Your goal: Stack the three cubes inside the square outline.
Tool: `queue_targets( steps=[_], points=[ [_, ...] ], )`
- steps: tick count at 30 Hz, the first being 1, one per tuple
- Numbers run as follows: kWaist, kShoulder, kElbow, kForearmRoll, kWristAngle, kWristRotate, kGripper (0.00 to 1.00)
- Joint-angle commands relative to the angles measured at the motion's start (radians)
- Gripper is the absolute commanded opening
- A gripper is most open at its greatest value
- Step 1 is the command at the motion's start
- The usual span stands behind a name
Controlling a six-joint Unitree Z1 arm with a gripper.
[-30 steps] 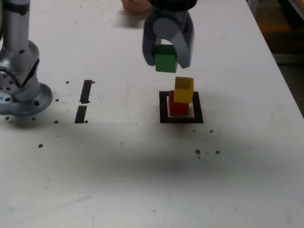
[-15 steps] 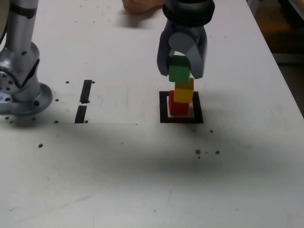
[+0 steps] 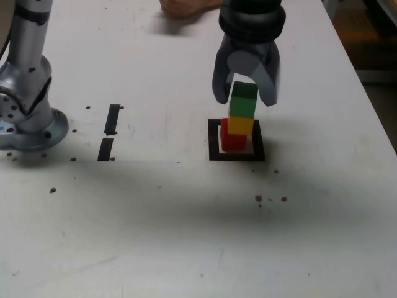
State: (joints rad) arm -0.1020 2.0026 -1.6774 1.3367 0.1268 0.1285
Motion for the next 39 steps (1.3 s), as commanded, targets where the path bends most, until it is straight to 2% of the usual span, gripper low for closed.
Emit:
queue_targets(
  steps=[1, 5, 11, 18, 22, 26, 30, 34, 39],
  points=[
    [-0.001, 0.003, 0.007, 0.002, 0.001, -0.005, 0.74],
    [0.002, -0.003, 0.02, 0.005, 0.001, -0.01, 0.76],
    [0.004, -0.047, 0.03, 0.012, 0.015, -0.014, 0.86],
    [0.013, -0.199, 0.074, 0.065, 0.074, -0.035, 0.9],
    [0.04, -0.283, 0.169, 0.085, 0.078, -0.047, 0.9],
    [0.081, -0.35, 0.308, 0.071, 0.058, -0.061, 0.9],
    [0.137, -0.402, 0.465, 0.013, 0.005, -0.066, 0.9],
    [0.19, -0.436, 0.623, -0.12, -0.059, -0.043, 0.91],
    [0.212, -0.445, 0.748, -0.279, -0.085, -0.023, 0.91]
  ],
)
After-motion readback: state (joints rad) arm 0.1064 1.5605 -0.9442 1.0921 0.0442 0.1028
